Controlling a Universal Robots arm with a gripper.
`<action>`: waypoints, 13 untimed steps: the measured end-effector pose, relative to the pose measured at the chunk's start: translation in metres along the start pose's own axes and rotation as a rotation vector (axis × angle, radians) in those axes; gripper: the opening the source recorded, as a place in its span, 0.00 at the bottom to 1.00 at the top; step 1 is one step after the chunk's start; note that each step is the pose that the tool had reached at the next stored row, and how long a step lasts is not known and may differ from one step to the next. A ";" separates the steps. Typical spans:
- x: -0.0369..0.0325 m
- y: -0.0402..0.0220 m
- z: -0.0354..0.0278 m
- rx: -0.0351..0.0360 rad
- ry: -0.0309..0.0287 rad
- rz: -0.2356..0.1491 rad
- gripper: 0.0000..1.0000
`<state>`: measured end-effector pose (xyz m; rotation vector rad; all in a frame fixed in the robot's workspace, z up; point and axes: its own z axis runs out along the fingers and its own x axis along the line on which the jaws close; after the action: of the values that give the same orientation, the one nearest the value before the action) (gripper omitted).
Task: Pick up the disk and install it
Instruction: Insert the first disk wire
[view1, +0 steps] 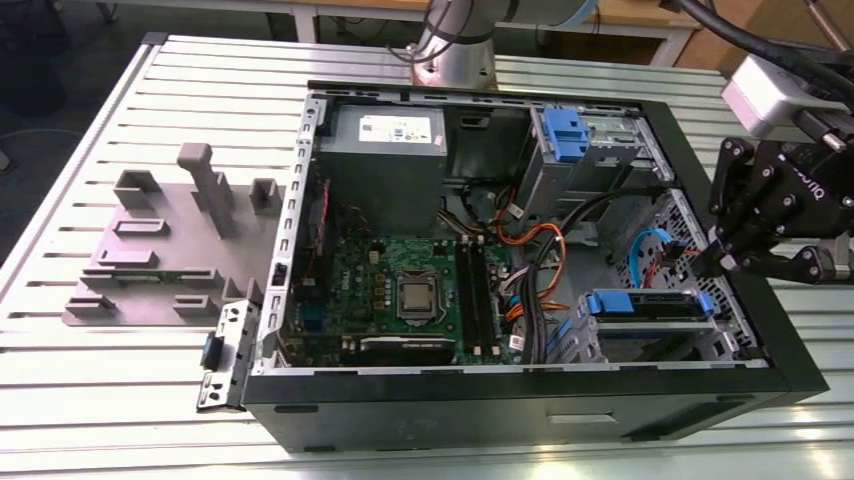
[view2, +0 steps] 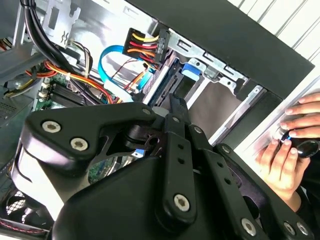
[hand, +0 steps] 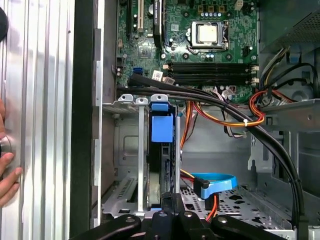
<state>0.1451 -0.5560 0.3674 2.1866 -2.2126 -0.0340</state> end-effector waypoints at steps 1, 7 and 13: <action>-0.0002 -0.0007 0.0000 0.0000 0.0001 0.000 0.11; -0.0002 -0.0011 0.0000 0.0000 0.0006 -0.011 0.24; -0.0003 -0.0013 0.0006 0.0006 0.0034 -0.090 0.24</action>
<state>0.1464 -0.5557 0.3668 2.2830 -2.1115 -0.0317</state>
